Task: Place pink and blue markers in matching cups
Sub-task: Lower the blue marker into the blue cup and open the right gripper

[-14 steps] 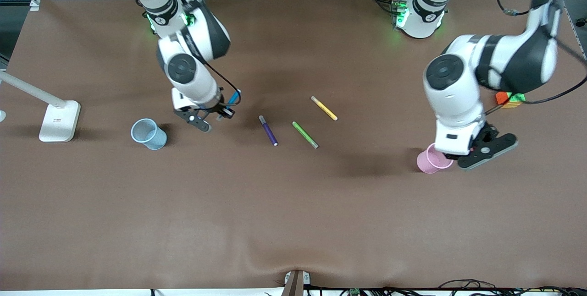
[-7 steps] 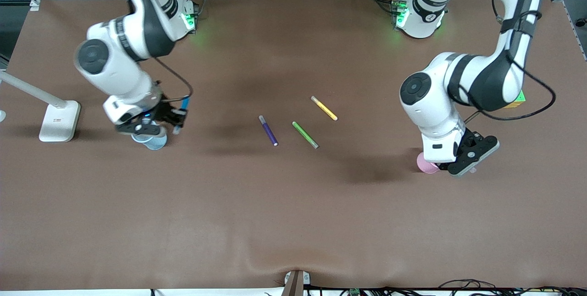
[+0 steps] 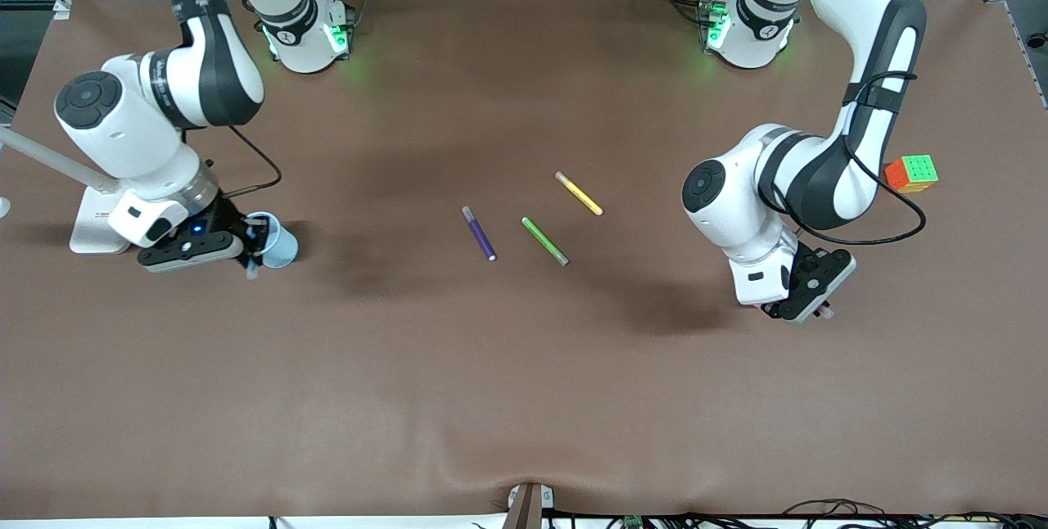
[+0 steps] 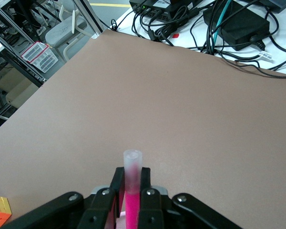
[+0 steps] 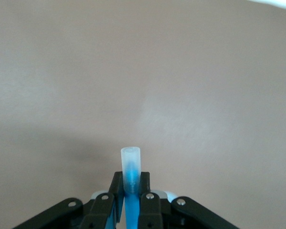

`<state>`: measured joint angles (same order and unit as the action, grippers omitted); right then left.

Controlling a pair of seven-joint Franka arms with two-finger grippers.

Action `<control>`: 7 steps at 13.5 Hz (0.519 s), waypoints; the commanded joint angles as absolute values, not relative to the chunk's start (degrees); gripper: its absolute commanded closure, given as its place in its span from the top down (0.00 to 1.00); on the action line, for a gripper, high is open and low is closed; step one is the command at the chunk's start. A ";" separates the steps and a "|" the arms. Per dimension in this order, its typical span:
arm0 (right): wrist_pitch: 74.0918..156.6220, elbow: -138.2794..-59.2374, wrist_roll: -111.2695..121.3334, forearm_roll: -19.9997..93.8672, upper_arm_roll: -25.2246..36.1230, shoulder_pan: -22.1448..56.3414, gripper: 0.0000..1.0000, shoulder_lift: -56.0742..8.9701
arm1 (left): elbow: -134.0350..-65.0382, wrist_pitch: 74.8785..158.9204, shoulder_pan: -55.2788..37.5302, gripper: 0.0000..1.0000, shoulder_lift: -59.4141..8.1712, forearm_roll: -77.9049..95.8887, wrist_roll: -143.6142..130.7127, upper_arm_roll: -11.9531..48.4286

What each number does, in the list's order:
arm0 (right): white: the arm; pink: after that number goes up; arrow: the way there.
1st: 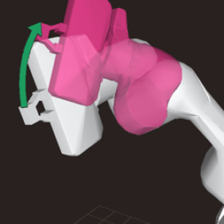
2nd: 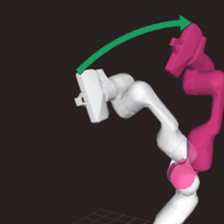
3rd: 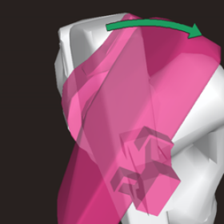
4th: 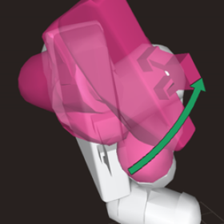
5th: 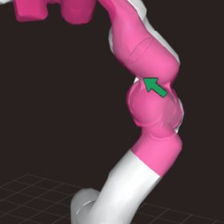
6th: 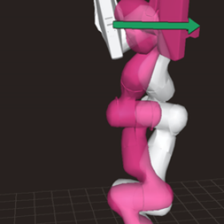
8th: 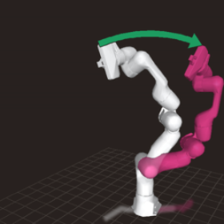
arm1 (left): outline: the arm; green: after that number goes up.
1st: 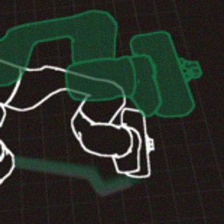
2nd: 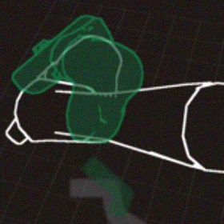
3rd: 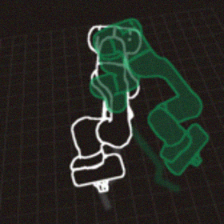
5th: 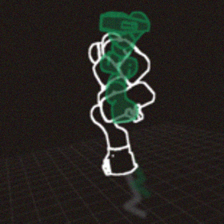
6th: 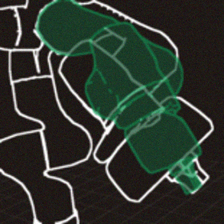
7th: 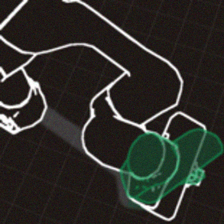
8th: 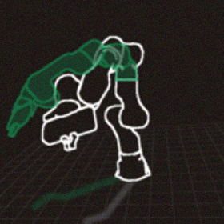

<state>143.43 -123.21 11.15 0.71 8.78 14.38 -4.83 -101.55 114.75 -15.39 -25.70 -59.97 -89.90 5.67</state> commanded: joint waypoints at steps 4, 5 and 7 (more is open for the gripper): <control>161.50 -133.22 22.21 -0.70 7.74 11.43 0.00 -4.31 | -101.25 110.22 -17.14 0.00 -27.33 -62.93 -96.41 5.54; 165.11 -135.24 22.93 -0.70 7.73 11.16 0.00 -4.48 | -101.42 110.04 -17.49 0.00 -27.51 -63.10 -97.37 5.54; 169.61 -138.85 22.94 -0.70 7.73 11.42 0.00 -4.40 | -101.86 108.64 -17.67 0.00 -28.21 -64.15 -99.22 5.54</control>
<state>165.35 -134.88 21.91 0.46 8.70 12.70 -5.37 -101.87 110.68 -17.11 -27.55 -61.99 -96.58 5.69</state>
